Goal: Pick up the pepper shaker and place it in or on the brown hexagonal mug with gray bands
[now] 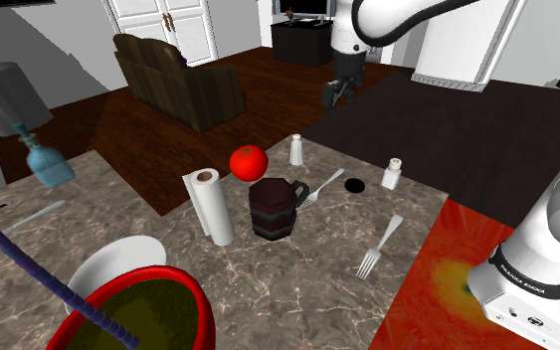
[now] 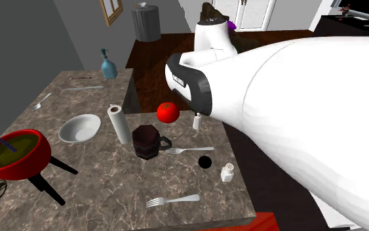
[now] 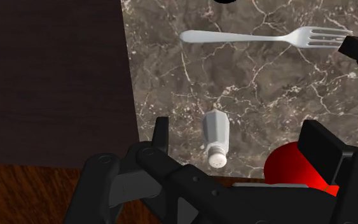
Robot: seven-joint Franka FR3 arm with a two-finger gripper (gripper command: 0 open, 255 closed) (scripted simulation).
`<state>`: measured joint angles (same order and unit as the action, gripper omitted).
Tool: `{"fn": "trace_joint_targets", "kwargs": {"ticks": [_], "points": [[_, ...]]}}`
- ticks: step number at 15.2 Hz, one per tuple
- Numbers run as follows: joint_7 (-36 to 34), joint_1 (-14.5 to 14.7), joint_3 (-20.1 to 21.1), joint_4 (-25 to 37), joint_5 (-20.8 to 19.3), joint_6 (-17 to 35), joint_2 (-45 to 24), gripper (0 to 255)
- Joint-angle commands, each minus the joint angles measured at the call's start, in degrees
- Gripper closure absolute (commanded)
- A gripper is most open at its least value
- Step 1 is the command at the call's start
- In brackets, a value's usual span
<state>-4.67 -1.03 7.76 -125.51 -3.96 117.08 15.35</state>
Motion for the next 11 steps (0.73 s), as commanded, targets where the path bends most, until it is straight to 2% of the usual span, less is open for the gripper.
{"fn": "trace_joint_targets", "kwargs": {"ticks": [1,11], "points": [[-1.29,-0.15,0.52,2.46,-0.7,1.75,-4.54,0],[-7.34,0.44,1.34,17.69,-5.33,6.91,-26.93,0]]}}
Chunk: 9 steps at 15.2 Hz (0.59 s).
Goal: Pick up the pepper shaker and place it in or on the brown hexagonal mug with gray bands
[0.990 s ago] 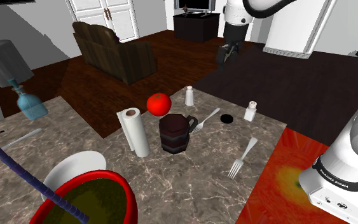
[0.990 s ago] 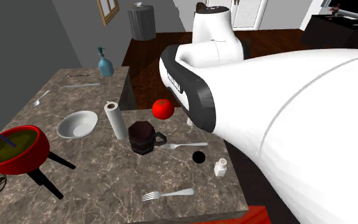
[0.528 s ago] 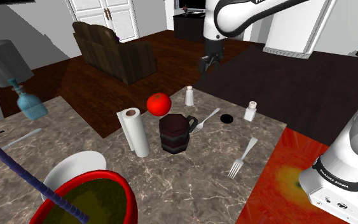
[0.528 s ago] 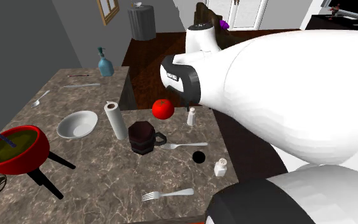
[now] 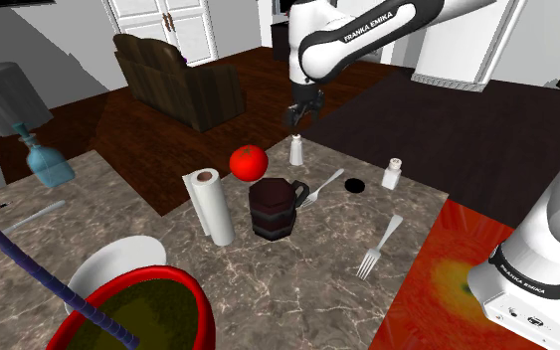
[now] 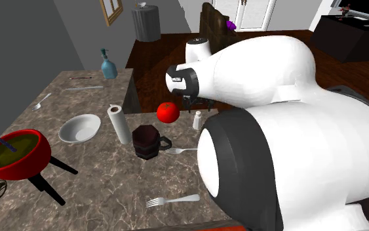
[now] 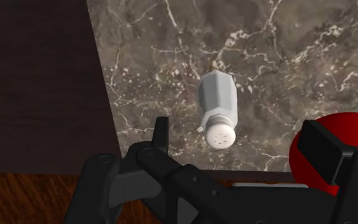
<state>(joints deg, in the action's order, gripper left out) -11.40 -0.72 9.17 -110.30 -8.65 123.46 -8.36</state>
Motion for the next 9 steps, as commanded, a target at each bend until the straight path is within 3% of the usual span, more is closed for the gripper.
{"fn": "trace_joint_targets", "kwargs": {"ticks": [1,9], "points": [[-1.11,0.33,-0.14,4.46,-1.09,0.66,-5.52,0],[-1.86,0.38,-0.68,3.33,-2.17,5.44,-9.27,0]]}}
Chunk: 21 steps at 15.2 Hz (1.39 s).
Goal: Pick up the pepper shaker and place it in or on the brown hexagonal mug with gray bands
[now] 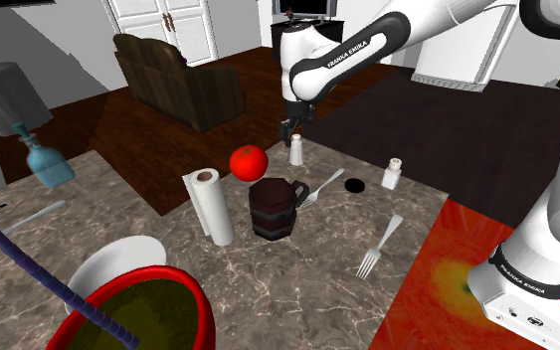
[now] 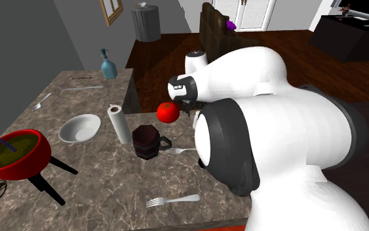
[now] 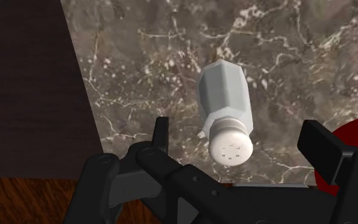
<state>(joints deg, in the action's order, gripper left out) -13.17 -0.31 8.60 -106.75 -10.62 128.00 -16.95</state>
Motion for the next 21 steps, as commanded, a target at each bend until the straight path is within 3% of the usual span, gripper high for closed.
{"fn": "trace_joint_targets", "kwargs": {"ticks": [1,8,9,21], "points": [[-0.09,-0.03,-0.11,-0.24,-0.2,0.91,-0.67,0],[-0.09,-0.03,-0.11,-0.22,-0.2,0.89,-0.68,0],[-0.09,-0.03,-0.11,-0.22,-0.2,0.89,-0.68,255],[0.33,-0.09,0.03,0.73,0.21,-1.05,0.36,255]]}}
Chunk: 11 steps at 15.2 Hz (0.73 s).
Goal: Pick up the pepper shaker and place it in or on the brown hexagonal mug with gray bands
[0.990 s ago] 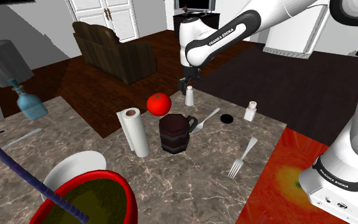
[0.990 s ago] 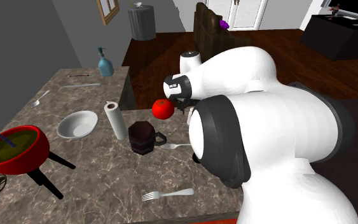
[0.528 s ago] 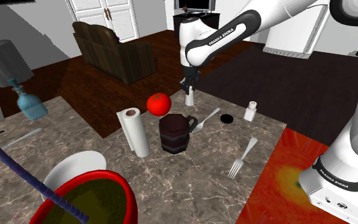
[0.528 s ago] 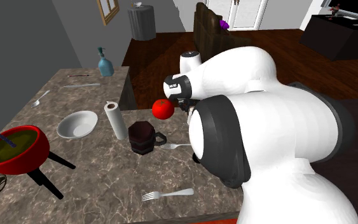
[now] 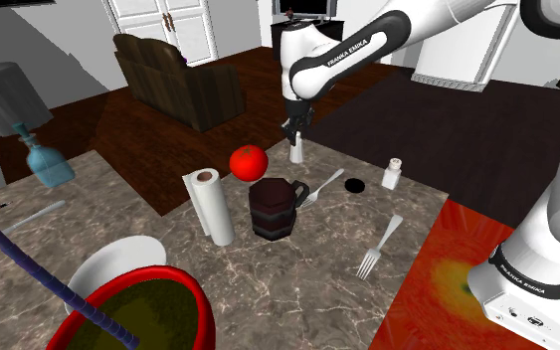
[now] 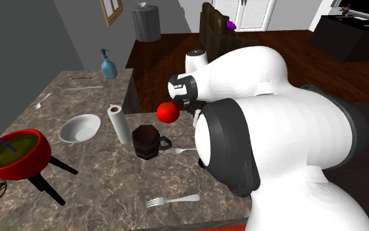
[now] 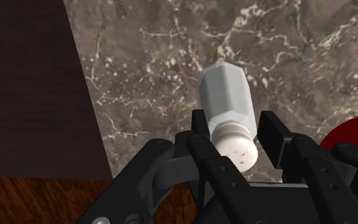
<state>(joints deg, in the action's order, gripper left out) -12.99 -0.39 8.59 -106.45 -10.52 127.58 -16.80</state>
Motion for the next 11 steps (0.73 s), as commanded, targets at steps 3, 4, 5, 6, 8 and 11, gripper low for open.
{"fn": "trace_joint_targets", "kwargs": {"ticks": [3,4,5,6,8,11], "points": [[0.54,-0.07,0.15,1.5,0.49,-2.62,1.17,255],[0.67,-0.08,0.19,1.89,0.61,-3.29,1.46,255],[0.8,-0.1,0.22,2.28,0.73,-3.96,1.75,255],[0.92,-0.11,0.26,2.69,0.84,-4.64,2.02,255],[1.16,-0.12,0.32,3.55,1.05,-6.0,2.54,255],[1.51,-0.14,0.4,4.95,1.34,-8.06,3.24,255]]}}
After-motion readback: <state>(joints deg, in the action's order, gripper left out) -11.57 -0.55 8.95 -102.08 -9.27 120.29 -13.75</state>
